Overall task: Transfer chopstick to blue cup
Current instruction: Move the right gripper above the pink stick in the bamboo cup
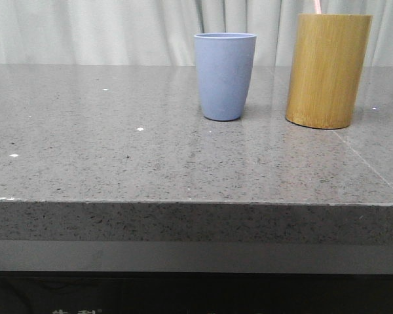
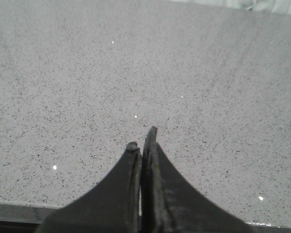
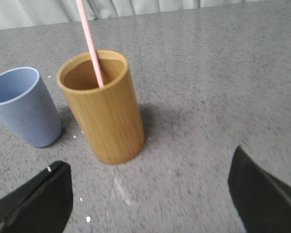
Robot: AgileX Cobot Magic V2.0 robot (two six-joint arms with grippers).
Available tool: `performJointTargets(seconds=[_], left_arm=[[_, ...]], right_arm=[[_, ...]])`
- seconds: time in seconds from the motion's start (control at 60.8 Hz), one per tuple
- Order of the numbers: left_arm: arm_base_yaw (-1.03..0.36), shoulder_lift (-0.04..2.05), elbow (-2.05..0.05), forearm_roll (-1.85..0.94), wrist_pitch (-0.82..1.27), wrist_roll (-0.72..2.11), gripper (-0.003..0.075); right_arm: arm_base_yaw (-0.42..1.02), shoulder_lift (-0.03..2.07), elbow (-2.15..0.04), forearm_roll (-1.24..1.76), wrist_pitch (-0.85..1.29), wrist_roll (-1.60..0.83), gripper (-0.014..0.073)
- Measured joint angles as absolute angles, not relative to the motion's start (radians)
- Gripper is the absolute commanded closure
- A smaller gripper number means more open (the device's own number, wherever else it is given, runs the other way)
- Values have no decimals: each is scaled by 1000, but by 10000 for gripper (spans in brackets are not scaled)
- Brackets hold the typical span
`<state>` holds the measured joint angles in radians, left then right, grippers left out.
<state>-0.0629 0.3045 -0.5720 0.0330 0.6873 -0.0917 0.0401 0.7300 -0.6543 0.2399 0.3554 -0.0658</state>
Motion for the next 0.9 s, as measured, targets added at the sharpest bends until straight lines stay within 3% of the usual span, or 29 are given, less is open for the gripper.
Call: performJointTargets(seconds=[0.197,0.609,0.905], left_arm=[[-63,181,-520,33,683,-92,738],[-63,169,-520,37,676,-92,738],[-63,169,-520,37,674,-92,738]], right_arm=[[111,961,-815,240,256,-74,-61],[194,1453,-1265,224,228,-76,-61],[194,1651,-1411,199,229,-76,-61]])
